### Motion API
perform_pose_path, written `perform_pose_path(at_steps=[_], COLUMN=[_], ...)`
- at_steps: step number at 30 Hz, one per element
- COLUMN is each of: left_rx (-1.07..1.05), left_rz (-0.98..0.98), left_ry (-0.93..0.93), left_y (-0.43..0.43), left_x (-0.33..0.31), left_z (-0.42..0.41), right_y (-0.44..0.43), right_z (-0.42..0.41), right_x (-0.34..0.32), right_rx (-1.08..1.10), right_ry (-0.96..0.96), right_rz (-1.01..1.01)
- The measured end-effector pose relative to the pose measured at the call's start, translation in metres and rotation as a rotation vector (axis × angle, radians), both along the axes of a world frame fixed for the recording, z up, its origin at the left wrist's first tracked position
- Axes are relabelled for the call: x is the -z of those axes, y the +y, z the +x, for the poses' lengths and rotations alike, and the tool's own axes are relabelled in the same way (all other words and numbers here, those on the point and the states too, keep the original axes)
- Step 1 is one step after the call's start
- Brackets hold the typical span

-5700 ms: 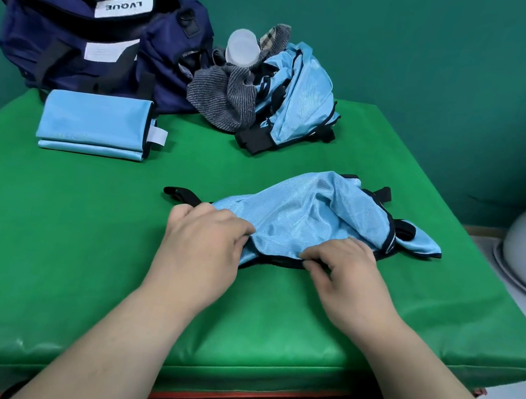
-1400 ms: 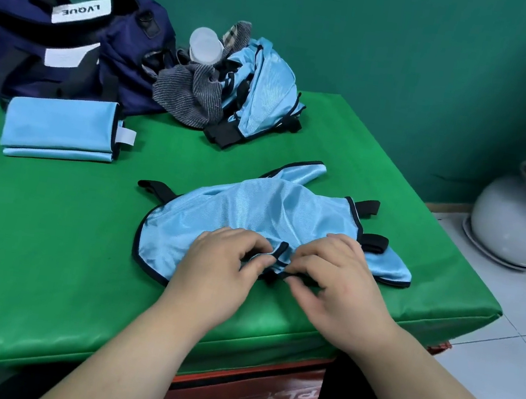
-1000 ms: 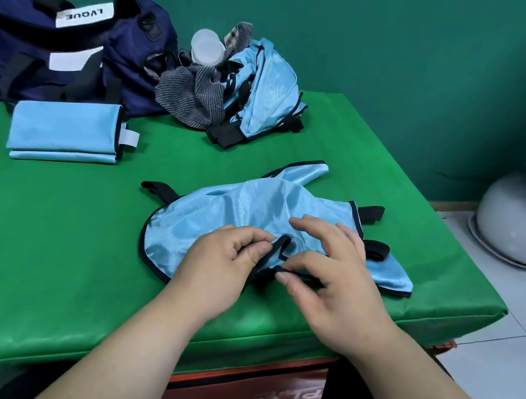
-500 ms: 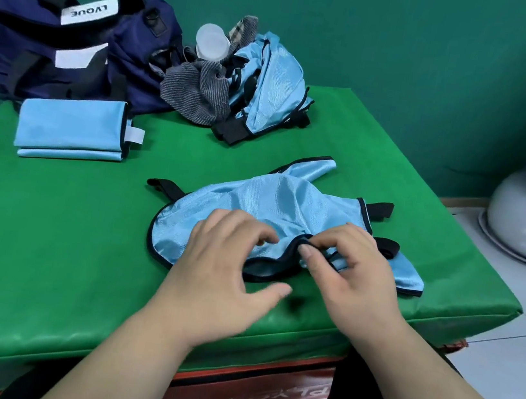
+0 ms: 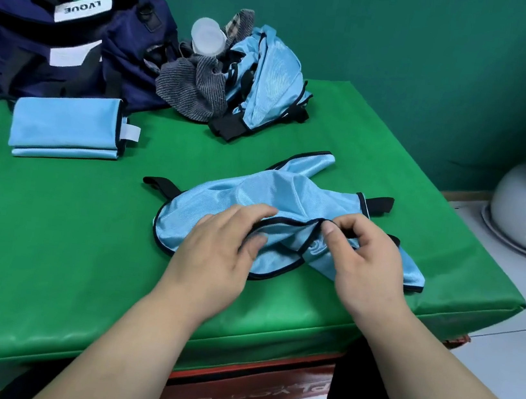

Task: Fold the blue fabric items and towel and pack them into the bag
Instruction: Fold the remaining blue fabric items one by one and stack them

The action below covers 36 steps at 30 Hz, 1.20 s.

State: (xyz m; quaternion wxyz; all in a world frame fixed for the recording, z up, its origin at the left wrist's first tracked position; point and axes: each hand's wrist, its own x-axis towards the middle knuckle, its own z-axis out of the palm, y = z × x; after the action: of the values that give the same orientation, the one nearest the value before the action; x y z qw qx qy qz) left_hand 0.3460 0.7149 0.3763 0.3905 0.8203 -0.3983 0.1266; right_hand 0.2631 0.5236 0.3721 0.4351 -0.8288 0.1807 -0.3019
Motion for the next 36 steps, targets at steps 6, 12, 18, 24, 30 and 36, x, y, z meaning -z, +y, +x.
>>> perform_pose_path(at_steps=[6,12,18,24,30,36], left_rx=[0.099,0.047,0.064,0.085,0.013,-0.006], left_rz=[0.27,0.42,0.418,-0.102,-0.052,0.213], left_ry=[-0.195,-0.2,-0.242,0.197,0.28,0.196], left_y=[0.0,-0.007,-0.009,0.031,0.06,0.087], left_x=[0.009,0.015,0.014,-0.008,-0.01,-0.01], left_z=[0.012,0.014,0.008,0.022,0.026,0.012], right_y=[-0.006,-0.009,-0.011,-0.012,-0.007,-0.001], right_z=[0.003,0.003,0.003,-0.001,-0.01,-0.025], right_x=[0.002,0.004,0.004,0.003,0.003,0.0], right_rx=[0.04,0.043,0.041,-0.001,-0.24,-0.424], right_ry=[0.058,0.092,0.099,0.056,0.025,0.166], right_rz=[0.006,-0.029,-0.027,-0.03,-0.241,-0.575])
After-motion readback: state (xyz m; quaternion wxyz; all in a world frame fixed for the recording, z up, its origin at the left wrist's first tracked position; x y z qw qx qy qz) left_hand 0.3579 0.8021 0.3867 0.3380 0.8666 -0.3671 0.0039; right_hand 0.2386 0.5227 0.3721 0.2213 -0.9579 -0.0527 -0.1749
